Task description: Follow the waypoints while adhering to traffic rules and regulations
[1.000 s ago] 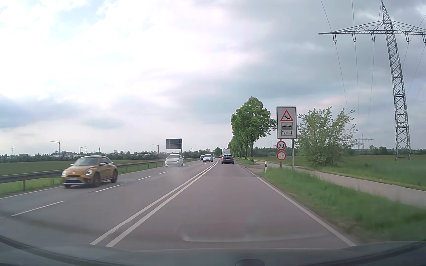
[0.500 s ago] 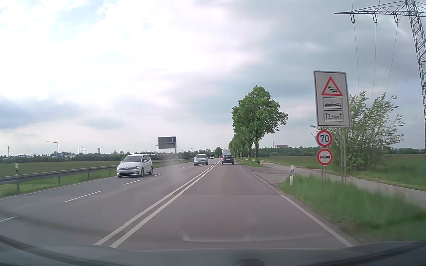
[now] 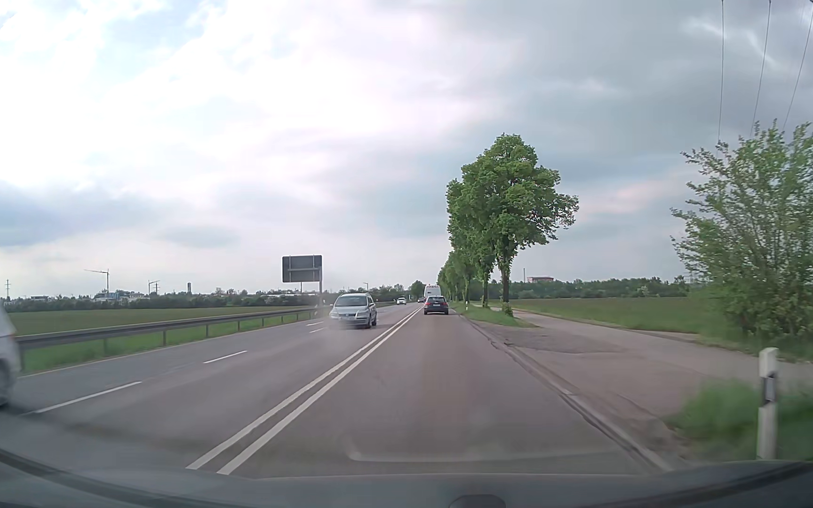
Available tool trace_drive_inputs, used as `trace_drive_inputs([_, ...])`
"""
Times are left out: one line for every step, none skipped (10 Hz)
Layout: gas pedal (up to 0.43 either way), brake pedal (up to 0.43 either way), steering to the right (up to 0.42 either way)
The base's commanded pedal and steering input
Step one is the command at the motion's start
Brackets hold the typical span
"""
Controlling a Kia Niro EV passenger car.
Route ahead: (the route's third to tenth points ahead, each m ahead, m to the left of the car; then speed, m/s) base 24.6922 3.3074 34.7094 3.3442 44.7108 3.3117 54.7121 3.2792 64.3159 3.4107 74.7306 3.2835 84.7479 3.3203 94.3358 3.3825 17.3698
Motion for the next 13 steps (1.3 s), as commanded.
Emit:
trace_drive_inputs([0.209, 0.0, -0.002])
trace_drive_inputs([0.197, 0.0, -0.002])
trace_drive_inputs([0.197, 0.0, -0.002])
trace_drive_inputs([0.169, 0.0, -0.001])
trace_drive_inputs([0.169, 0.0, -0.001])
trace_drive_inputs([0.169, 0.0, -0.002])
trace_drive_inputs([0.169, 0.0, -0.001])
trace_drive_inputs([0.169, 0.0, -0.002])
trace_drive_inputs([0.169, 0.0, -0.001])
trace_drive_inputs([0.169, 0.0, -0.001])
trace_drive_inputs([0.169, 0.0, -0.001])
trace_drive_inputs([0.169, 0.0, -0.001])
trace_drive_inputs([0.157, 0.0, -0.001])
